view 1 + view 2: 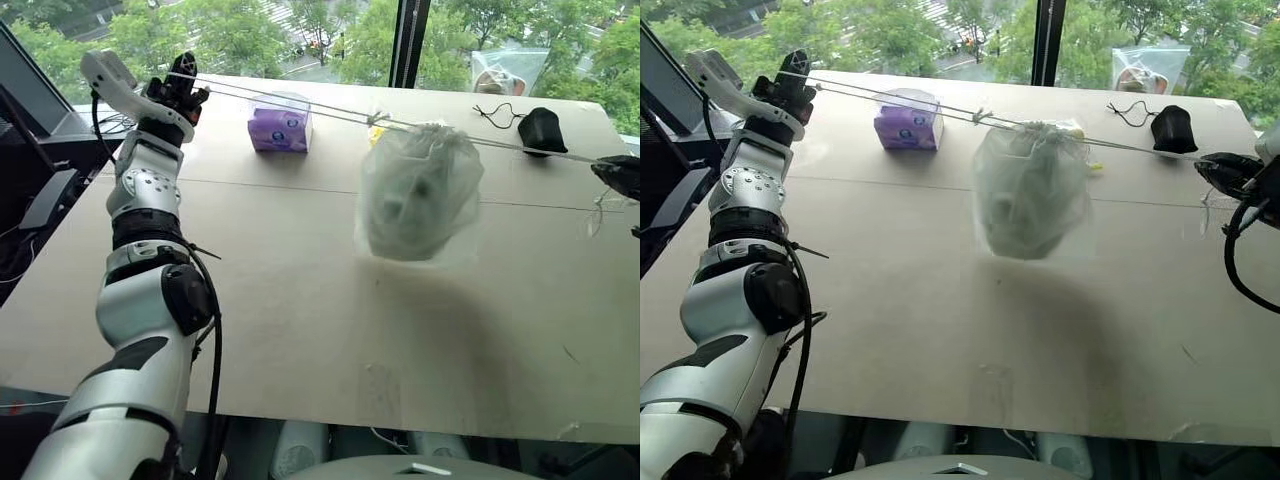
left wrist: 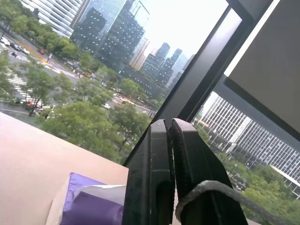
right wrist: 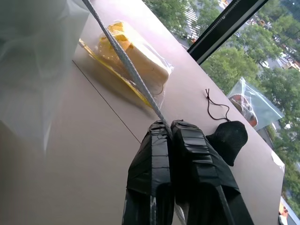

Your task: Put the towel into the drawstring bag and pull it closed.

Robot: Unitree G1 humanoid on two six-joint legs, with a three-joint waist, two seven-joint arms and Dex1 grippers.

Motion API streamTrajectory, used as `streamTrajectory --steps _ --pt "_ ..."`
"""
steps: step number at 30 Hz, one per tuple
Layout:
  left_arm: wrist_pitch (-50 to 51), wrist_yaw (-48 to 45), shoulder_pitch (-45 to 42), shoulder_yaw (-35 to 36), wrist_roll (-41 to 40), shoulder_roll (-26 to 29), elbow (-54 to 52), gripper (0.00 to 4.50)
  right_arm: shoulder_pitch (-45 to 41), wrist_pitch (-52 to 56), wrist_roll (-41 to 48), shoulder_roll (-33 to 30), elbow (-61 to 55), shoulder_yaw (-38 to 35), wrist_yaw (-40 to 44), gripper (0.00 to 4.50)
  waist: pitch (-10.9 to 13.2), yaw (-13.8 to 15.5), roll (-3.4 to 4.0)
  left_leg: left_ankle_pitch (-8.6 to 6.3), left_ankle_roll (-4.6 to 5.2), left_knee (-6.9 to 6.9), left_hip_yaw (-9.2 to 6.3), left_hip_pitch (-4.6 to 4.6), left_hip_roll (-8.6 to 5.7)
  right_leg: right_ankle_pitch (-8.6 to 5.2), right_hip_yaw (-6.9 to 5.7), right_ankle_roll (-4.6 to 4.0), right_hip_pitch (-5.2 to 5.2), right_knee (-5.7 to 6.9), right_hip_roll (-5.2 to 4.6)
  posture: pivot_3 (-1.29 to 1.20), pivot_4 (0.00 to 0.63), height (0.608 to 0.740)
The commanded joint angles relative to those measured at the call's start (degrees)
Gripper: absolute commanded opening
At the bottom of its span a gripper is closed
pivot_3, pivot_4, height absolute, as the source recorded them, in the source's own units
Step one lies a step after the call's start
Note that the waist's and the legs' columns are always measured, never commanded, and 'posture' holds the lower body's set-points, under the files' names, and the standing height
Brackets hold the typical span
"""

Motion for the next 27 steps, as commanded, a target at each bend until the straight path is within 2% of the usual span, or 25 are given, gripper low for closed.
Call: streamTrajectory --steps 1,4,8,11,14,16,17,18,19,22,24,25,27 --pt "-4.6 3.1 -0.8 3.4 0.7 5.8 1.6 0.14 1.4 -0.2 -8.2 -0.3 7.5 -5.7 0.1 0.00 0.0 0.1 -0.04 0.07 -0.12 0.00 0.00 0.00 0.00 0.00 0.00 0.00 0.00 0.00 0.00 0.00 0.150 0.740" --pt "-4.9 1.5 -0.6 2.5 1.6 6.3 2.0 0.14 -0.1 -1.3 -9.4 -0.3 8.7 -4.8 0.4 0.00 0.0 0.0 -0.06 0.08 -0.14 0.00 0.01 -0.01 -0.01 0.00 -0.01 0.00 0.00 0.00 -0.03 0.00 0.150 0.740" --pt "1.9 -8.1 1.8 -0.9 -0.1 2.7 -7.0 0.14 -5.6 0.5 -0.8 3.0 4.3 -1.2 1.4 0.00 0.0 0.0 -0.08 0.09 -0.15 0.00 0.00 0.00 -0.01 0.00 -0.03 -0.01 0.00 0.02 -0.02 0.00 0.150 0.740" --pt "11.2 -16.4 13.1 -11.0 1.2 -0.9 -23.4 0.14 -4.1 3.2 3.8 9.3 -4.4 6.5 -0.5 0.00 0.0 -0.1 -0.04 0.09 -0.17 0.02 0.01 0.02 0.02 0.00 0.02 -0.01 0.02 0.05 -0.04 0.00 0.150 0.740" --pt "17.1 -17.7 22.7 -18.2 3.0 -2.2 -34.2 0.14 1.3 4.2 3.3 13.0 -9.1 12.9 -0.8 0.00 -0.1 0.1 0.05 0.10 -0.18 0.00 0.04 0.10 0.00 -0.04 0.18 0.03 0.10 0.15 -0.15 0.00 0.150 0.740" --pt "18.2 -18.4 28.9 -23.1 5.6 -1.7 -42.6 0.00 4.3 2.2 0.0 15.9 -10.6 16.0 -2.8 0.64 -0.1 0.0 0.01 0.09 -0.17 -0.05 0.03 0.04 -0.01 -0.03 0.12 0.02 0.05 0.13 -0.19 0.00 0.150 0.740" --pt "21.1 -21.1 33.5 -26.0 5.5 0.3 -47.3 0.44 8.4 0.9 -1.9 16.7 -12.0 17.3 -2.3 1.05 0.0 -0.1 0.00 0.09 -0.17 -0.03 0.02 -0.02 -0.01 -0.03 0.14 0.02 0.00 0.12 -0.19 0.00 0.150 0.740" --pt "23.6 -22.9 37.8 -27.2 5.0 2.2 -51.1 0.50 12.6 -0.1 -3.6 17.9 -13.1 17.2 -2.1 1.44 0.0 -0.1 -0.04 0.09 -0.16 0.03 0.04 -0.02 -0.01 -0.03 0.16 0.03 -0.01 0.16 -0.20 0.00 0.150 0.740" --pt "24.6 -25.2 42.1 -28.0 4.9 4.8 -54.6 0.78 16.3 -0.2 -3.7 20.1 -13.9 15.2 -2.3 1.87 0.0 -0.1 -0.09 0.08 -0.15 0.02 0.04 -0.09 0.00 -0.03 0.17 0.03 -0.08 0.14 -0.17 0.00 0.150 0.740" --pt "24.2 -28.0 50.7 -26.6 5.2 10.6 -60.7 2.16 28.1 -2.9 -5.0 25.1 -16.7 8.0 -0.1 3.21 -0.1 -0.1 0.06 0.07 -0.16 -0.18 -0.01 0.03 0.07 -0.05 0.17 0.00 -0.05 0.08 -0.38 0.00 0.150 0.740" --pt "23.9 -28.2 52.6 -25.5 4.8 11.9 -61.7 3.15 32.3 -4.8 -5.8 26.6 -17.7 6.2 1.3 4.25 -0.1 0.1 0.16 0.01 -0.05 -0.23 0.00 0.15 0.05 -0.06 0.14 -0.01 -0.01 0.11 -0.45 0.00 0.150 0.740" --pt "21.8 -29.3 55.2 -24.5 5.2 13.2 -62.6 3.60 35.4 -6.7 -4.9 29.2 -18.7 4.3 2.4 4.50 -0.1 0.2 0.16 -0.06 0.07 -0.23 -0.01 0.17 0.05 -0.07 0.11 -0.01 0.02 0.09 -0.47 0.00 0.150 0.740" --pt "18.8 -30.8 61.6 -20.6 5.3 15.3 -64.9 4.43 42.4 -11.9 -3.3 35.5 -20.0 -0.2 5.4 4.50 -0.2 0.1 0.19 -0.02 0.04 -0.18 -0.04 0.18 0.05 -0.18 0.00 -0.08 0.06 0.07 -0.54 0.00 0.150 0.740"
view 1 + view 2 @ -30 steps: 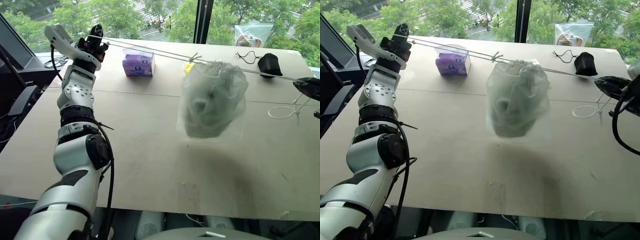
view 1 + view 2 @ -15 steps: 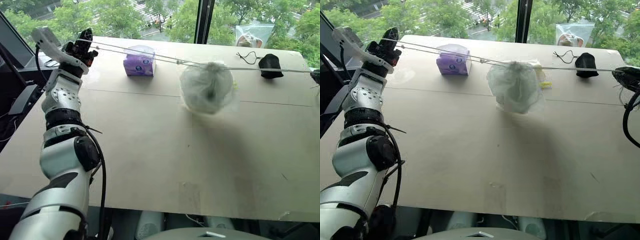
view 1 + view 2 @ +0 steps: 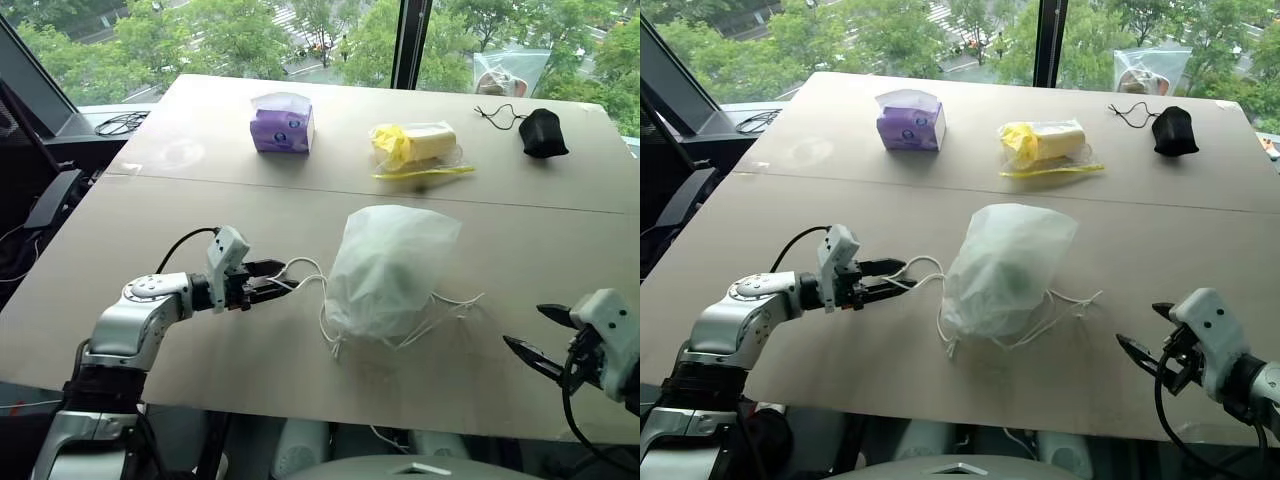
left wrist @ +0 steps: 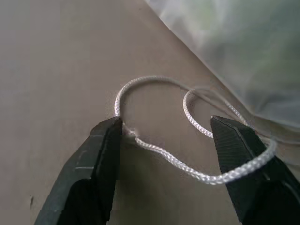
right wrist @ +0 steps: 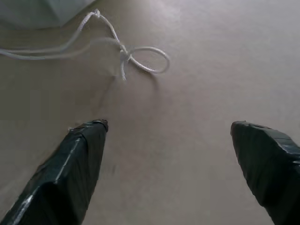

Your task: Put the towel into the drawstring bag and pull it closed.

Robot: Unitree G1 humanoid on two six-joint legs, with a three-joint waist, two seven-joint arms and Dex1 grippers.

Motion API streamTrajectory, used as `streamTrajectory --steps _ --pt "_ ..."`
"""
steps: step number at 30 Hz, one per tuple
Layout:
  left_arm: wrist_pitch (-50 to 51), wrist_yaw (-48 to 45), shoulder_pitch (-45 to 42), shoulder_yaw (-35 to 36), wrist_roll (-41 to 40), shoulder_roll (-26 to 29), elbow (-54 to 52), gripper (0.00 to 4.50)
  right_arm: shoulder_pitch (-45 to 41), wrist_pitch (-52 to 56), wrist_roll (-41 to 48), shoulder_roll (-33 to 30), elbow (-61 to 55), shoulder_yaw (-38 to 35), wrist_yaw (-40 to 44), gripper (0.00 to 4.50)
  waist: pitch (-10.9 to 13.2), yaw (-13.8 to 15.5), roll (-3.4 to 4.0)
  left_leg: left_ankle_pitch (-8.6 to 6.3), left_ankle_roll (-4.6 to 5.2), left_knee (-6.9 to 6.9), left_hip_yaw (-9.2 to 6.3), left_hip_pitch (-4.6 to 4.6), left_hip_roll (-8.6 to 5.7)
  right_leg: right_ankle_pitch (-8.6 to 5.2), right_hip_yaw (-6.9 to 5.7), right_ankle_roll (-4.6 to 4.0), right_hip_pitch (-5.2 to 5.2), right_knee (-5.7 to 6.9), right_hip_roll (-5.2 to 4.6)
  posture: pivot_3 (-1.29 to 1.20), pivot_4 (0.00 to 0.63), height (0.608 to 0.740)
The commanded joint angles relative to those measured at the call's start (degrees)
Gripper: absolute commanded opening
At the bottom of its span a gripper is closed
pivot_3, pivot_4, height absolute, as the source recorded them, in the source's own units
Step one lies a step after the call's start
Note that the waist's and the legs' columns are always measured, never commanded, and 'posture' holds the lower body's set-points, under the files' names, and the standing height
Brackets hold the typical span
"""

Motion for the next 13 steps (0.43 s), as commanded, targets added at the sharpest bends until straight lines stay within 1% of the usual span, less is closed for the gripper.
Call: streamTrajectory --steps 1,3,7,10,13 --pt "-4.2 -2.9 8.5 7.9 -1.8 2.7 -6.2 4.43 9.6 -9.8 2.3 8.3 -4.1 -8.0 5.6 4.50 -0.1 -0.2 0.09 0.00 0.00 0.00 0.01 0.17 0.03 -0.07 0.00 0.02 0.16 0.00 -0.03 0.00 0.150 0.740" --pt "-3.4 -2.6 11.8 11.9 -5.3 2.0 -9.6 4.43 12.3 -13.6 3.4 11.8 -4.4 -9.9 7.2 4.50 -0.1 -0.2 0.12 -0.01 -0.01 -0.05 0.03 0.26 0.08 -0.11 0.02 0.02 0.20 0.00 -0.10 0.00 0.150 0.740" --pt "-2.7 0.9 15.5 17.0 -7.3 0.2 -13.2 4.43 14.2 -19.3 3.8 15.4 -4.0 -10.7 8.3 4.50 -0.2 -0.3 0.00 -0.09 -0.14 -0.06 0.09 0.33 0.10 -0.10 -0.15 -0.01 0.17 -0.02 -0.50 0.00 0.150 0.740" --pt "-1.6 3.5 17.1 19.5 -8.5 -0.9 -15.2 4.43 13.3 -21.2 2.6 15.7 -2.9 -9.9 7.6 4.50 -0.2 -0.3 0.10 -0.18 -0.29 -0.08 0.16 0.38 0.10 -0.08 -0.29 -0.05 0.17 -0.03 -0.70 0.00 0.150 0.740" --pt "-0.2 5.8 18.4 20.7 -9.5 -1.7 -17.1 4.43 10.3 -22.2 1.0 14.4 -0.7 -7.9 6.7 4.50 -0.2 -0.3 0.09 -0.14 -0.22 -0.19 0.17 0.37 0.09 0.02 -0.34 -0.24 0.12 -0.05 -0.70 0.00 0.150 0.740"
